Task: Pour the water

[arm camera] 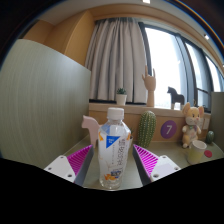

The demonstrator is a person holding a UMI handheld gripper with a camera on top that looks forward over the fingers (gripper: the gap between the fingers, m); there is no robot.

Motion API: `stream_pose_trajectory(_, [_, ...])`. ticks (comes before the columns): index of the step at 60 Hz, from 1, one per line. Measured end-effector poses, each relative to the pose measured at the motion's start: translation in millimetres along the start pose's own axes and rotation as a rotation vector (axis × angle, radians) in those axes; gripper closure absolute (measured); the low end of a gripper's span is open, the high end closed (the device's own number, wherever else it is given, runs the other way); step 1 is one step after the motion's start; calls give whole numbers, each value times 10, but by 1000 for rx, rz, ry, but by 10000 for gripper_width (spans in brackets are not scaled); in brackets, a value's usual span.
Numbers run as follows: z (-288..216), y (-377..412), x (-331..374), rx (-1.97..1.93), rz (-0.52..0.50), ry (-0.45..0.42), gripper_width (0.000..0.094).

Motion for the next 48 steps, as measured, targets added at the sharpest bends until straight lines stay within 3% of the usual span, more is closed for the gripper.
stream_pose_trajectory(12, [78, 27, -249, -7, -24, 2, 208])
stream_pose_trajectory(18, [88, 4, -288, 8, -30, -12, 364])
stream_pose_trajectory(31, [94, -5, -244, -43, -45, -63, 583])
stream_pose_trajectory(48, [27, -164, -286, -145, -45, -48, 583])
Point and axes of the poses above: the point between the fingertips, and its own axes, seen from behind it with the camera up: y to the left, z down, x backward, against the way the camera looks, the point moved 5 cm from there along x, backward, against the way the camera looks, and after that the axes turned 9 degrees about -y, right-handed, at the moved point
